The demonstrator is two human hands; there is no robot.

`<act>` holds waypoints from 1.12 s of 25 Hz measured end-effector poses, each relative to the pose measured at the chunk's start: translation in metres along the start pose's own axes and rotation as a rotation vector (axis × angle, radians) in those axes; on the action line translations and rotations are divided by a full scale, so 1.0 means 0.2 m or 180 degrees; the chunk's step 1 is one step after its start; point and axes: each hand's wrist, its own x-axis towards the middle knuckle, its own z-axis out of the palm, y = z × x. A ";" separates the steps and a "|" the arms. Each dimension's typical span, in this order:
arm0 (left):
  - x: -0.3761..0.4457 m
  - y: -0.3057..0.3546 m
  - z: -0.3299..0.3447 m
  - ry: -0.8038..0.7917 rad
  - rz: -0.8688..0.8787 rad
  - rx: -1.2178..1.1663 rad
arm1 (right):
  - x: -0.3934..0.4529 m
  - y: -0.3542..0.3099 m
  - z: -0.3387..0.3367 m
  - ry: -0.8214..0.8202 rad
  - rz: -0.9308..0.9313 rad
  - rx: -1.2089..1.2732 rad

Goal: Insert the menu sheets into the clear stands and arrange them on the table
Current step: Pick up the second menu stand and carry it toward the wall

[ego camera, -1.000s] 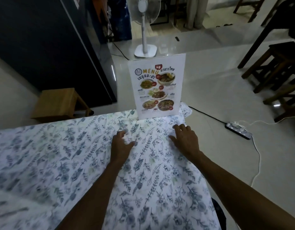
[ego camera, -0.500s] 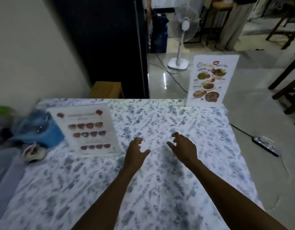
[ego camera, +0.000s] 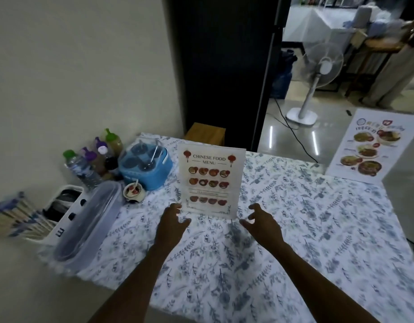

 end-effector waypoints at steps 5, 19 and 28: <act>0.21 -0.08 -0.04 0.0165 -0.0324 -0.0141 | 0.18 0.00 0.12 -0.0221 0.0158 0.0122; 0.46 -0.06 0.05 -0.0402 0.0128 0.0391 | 0.44 0.01 0.19 -0.0671 -0.0149 0.0182; 1.08 0.27 -0.11 -0.0630 0.0743 0.0134 | 0.80 -0.27 -0.06 0.0024 -0.0216 0.0068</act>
